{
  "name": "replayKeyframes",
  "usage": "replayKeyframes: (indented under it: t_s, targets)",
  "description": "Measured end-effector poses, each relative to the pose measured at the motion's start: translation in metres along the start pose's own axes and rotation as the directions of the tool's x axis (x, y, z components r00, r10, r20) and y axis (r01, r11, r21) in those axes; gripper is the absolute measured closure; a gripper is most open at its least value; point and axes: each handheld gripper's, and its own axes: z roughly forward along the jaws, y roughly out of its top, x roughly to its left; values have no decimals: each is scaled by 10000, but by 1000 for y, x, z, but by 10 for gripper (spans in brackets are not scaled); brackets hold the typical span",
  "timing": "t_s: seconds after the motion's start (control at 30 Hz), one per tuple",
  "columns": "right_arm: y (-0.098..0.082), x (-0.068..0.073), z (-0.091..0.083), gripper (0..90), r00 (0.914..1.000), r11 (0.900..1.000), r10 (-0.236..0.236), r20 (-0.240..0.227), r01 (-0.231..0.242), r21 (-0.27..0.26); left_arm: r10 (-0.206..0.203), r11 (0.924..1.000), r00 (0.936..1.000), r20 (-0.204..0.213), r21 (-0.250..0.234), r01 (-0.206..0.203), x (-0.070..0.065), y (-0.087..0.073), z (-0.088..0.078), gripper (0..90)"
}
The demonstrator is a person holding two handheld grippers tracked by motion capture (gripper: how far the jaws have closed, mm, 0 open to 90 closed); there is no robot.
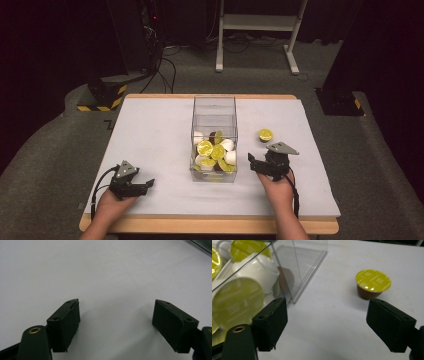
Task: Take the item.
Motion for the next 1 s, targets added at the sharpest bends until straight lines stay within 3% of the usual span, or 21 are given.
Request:
replayKeyframes:
  t_s: [0.13,0.3,0.33,0.53,0.77,1.0]
  targets:
    - [-12,6,-2,175,9999,9992,-66,-101,70,384,6,10000,10000,3,1,-6,0,0,0,224]
    - [-25,6,-5,177,9993,9962,210,-314,-183,855,-23,10000,10000,2,-7,23,0,0,0,224]
    - [-32,5,-5,172,9994,9924,150,-302,-112,1228,-13,10000,10000,1,-10,13,0,0,0,224]
    - [-48,0,-2,174,10000,9816,40,-26,-34,1907,-21,10000,10000,0,-10,21,0,0,0,224]
    - [-53,7,0,163,9979,9814,-558,335,486,1860,-34,10000,10000,2,-15,34,0,0,0,224]
    - [-54,6,0,153,9981,9821,-536,307,471,1824,-28,10000,10000,3,-17,28,0,0,0,224]
